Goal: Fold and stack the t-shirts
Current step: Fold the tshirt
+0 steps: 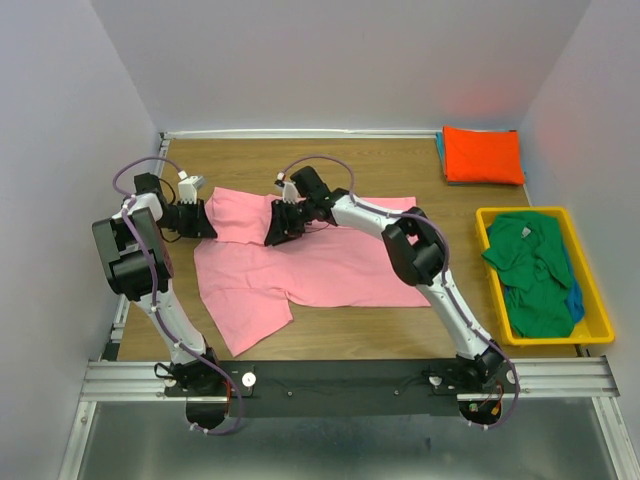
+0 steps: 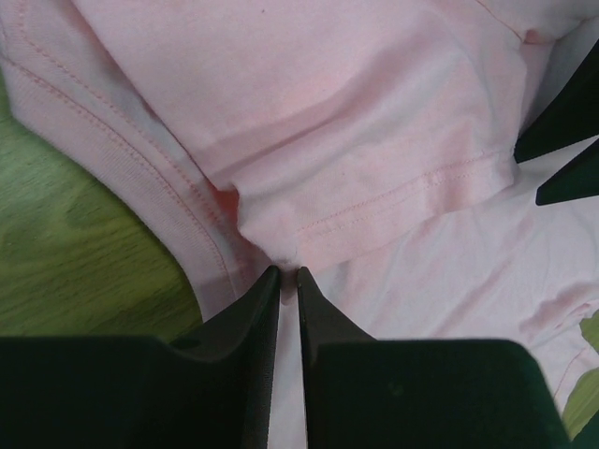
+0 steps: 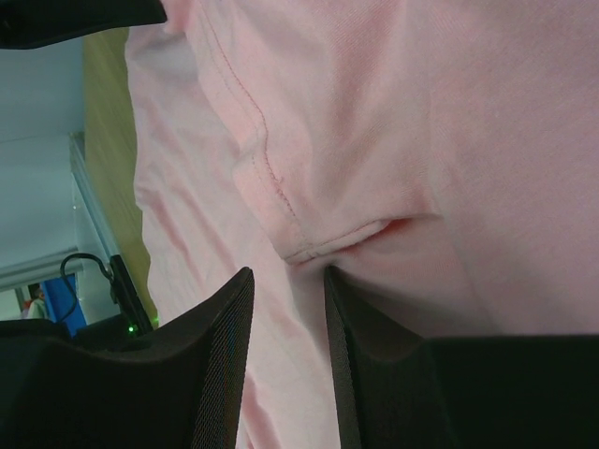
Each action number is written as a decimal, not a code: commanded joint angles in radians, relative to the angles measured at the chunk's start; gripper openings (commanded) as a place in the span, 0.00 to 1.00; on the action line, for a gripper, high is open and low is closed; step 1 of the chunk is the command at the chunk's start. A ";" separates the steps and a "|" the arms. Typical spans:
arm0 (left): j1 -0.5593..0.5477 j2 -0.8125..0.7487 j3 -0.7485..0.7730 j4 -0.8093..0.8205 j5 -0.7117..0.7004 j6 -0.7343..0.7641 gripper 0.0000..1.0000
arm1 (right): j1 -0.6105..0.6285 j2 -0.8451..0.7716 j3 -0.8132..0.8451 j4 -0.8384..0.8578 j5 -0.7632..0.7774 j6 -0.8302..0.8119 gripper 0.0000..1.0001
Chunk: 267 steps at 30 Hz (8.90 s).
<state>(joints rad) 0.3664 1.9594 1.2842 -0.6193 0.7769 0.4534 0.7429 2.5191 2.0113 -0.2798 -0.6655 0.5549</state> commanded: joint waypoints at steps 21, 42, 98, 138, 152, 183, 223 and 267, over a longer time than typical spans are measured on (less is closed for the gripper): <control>0.003 -0.053 0.038 -0.088 -0.005 0.048 0.00 | 0.021 -0.049 -0.077 -0.009 0.098 -0.033 0.37; 0.005 -0.074 -0.057 -0.105 -0.087 -0.018 0.00 | -0.040 -0.249 -0.226 -0.021 0.144 -0.150 0.40; -0.621 -0.152 -0.048 0.044 -0.470 -0.002 0.40 | -0.428 -0.434 -0.444 -0.144 0.311 -0.346 0.40; -0.632 -0.132 0.049 -0.123 -0.372 0.011 0.00 | -0.445 -0.425 -0.433 -0.151 0.296 -0.349 0.40; -0.610 -0.123 0.105 -0.174 -0.280 0.050 0.25 | -0.453 -0.436 -0.427 -0.162 0.352 -0.426 0.40; -0.247 0.358 0.559 -0.025 -0.444 -0.156 0.20 | -0.490 -0.070 -0.090 -0.263 0.843 -0.774 0.33; -0.268 -0.510 -0.186 -0.332 -0.225 0.636 0.56 | -0.491 -0.973 -1.049 -0.467 0.552 -1.466 0.51; -0.353 -0.521 -0.331 -0.232 -0.327 0.634 0.56 | -0.482 -0.875 -1.151 -0.296 0.630 -1.527 0.38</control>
<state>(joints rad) 0.0277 1.4715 0.9951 -0.8791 0.4961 1.0843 0.2562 1.5990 0.9012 -0.6220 -0.0547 -0.9451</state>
